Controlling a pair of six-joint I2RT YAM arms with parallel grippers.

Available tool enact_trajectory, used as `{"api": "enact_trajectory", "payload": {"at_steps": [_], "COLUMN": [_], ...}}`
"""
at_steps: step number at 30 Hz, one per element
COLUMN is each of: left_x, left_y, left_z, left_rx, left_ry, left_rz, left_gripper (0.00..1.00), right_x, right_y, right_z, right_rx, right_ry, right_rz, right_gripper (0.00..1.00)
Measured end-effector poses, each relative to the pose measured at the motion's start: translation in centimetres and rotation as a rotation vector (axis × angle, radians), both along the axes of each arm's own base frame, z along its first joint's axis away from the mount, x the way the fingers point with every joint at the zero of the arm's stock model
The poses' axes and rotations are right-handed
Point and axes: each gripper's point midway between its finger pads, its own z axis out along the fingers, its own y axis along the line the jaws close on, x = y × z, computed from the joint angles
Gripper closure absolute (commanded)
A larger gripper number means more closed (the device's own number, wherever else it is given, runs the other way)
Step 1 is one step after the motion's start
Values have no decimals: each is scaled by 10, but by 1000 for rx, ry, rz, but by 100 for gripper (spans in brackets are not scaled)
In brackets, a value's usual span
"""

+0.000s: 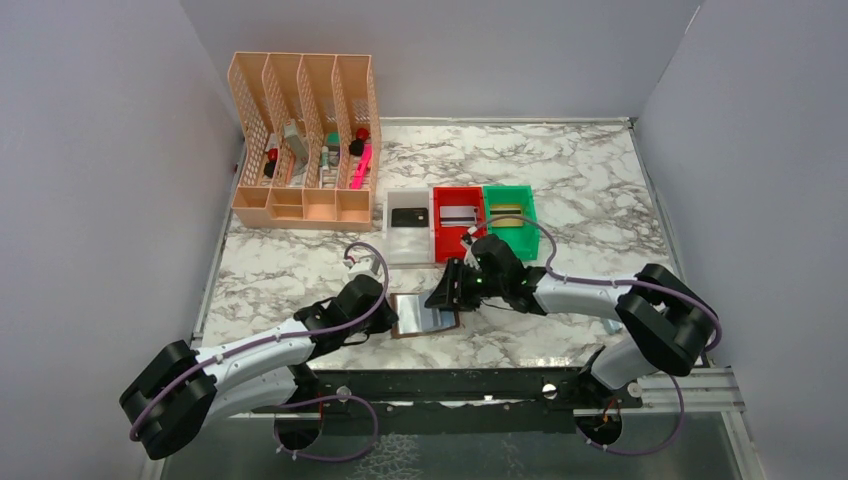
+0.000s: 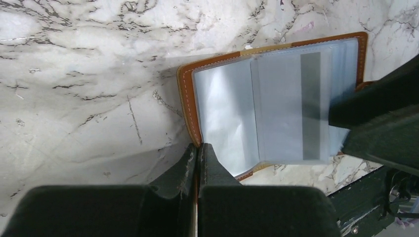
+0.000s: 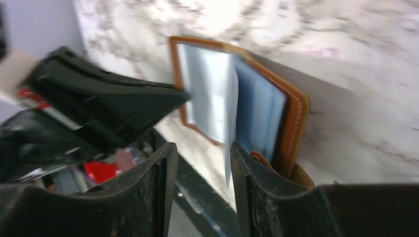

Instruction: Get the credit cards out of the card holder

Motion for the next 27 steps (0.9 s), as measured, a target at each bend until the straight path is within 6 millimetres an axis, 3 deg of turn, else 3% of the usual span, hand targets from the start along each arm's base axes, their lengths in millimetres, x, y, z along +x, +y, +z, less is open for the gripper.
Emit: {"api": "enact_trajectory", "payload": {"at_steps": [5,8,12,16,19,23,27], "left_x": [0,-1,-1,-1,-2,1,6], "left_y": [-8,-14,-16,-17,-12,1,1], "left_z": [4,7,9,13,16,24,44], "left_rx": [-37,-63,-78,-88,-82,-54,-83], "left_ry": [0,0,1,-8,-12,-36,-89], "left_rz": [-10,-22,-26,-25,-13,31,41], "left_gripper": [100,100,100,76,64,58,58], "right_x": [1,-2,-4,-6,-5,0,1], "right_y": [30,40,43,44,40,31,26], "right_z": [35,41,32,20,16,6,-1], "right_rx": [132,158,145,121,87,14,-22], "right_ry": [-40,-48,-21,2,-6,-19,-23], "right_rz": [66,97,112,125,123,99,86], "right_gripper": [52,52,53,53,53,54,55]}}
